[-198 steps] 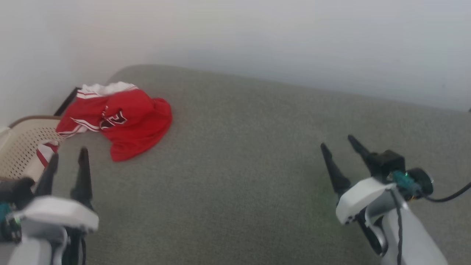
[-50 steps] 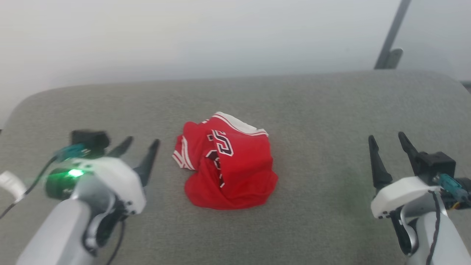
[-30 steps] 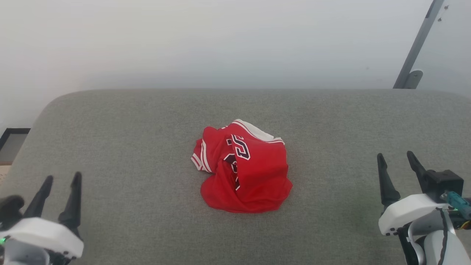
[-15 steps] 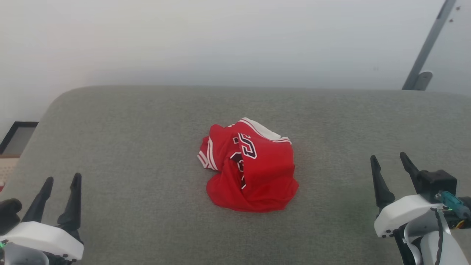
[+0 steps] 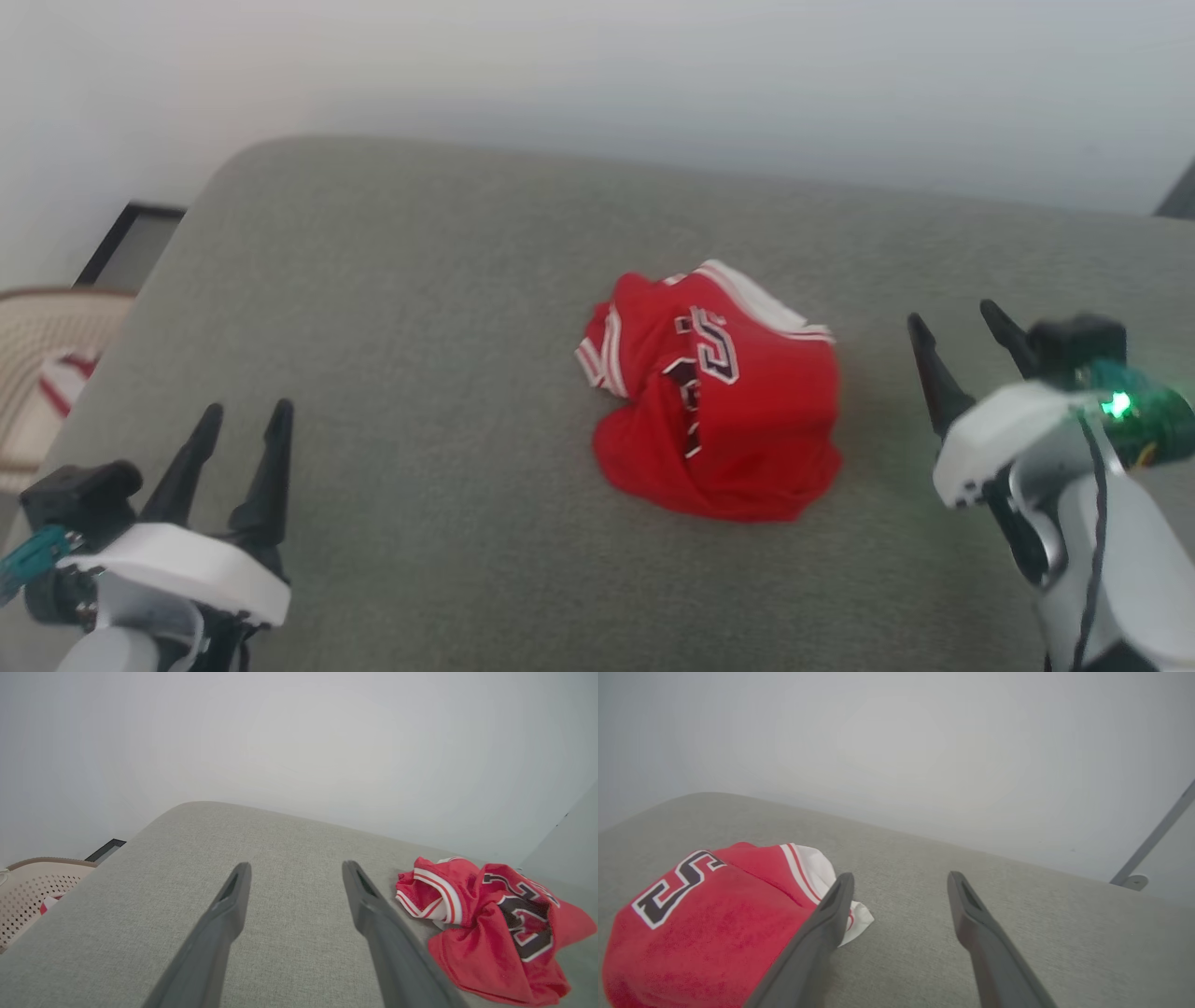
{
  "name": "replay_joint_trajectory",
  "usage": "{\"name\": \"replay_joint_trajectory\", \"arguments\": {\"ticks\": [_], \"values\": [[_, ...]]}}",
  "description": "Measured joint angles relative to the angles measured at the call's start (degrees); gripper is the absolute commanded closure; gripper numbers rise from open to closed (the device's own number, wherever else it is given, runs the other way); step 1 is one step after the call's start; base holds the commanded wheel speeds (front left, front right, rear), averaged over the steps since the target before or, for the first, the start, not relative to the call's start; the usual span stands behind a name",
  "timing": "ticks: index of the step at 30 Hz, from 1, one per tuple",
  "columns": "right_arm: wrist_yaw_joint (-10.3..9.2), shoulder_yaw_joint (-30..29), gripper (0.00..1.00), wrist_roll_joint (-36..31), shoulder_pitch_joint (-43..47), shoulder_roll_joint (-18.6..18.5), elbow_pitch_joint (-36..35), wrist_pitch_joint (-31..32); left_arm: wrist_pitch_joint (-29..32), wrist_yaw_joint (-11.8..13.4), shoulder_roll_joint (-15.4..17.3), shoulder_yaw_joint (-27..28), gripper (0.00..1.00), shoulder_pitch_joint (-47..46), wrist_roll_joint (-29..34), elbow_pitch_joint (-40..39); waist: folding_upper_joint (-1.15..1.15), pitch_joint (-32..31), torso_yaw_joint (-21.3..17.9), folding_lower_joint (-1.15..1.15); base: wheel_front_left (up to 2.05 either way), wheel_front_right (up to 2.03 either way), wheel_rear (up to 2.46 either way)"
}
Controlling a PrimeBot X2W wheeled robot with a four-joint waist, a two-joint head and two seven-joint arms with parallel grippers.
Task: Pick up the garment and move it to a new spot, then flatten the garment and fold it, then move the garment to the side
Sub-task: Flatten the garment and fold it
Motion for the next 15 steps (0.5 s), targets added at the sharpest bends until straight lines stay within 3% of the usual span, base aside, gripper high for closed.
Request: {"name": "replay_joint_trajectory", "arguments": {"ticks": [15], "values": [[0.0, 10.81, 0.0, 7.86, -14.16, -4.69, 16.46, 18.15, -0.22, -1.52, -3.31, -3.8, 0.0, -5.92, 0.73, 2.18, 0.0, 7.89, 7.25, 0.0, 0.0, 0.0, 0.0]]}}
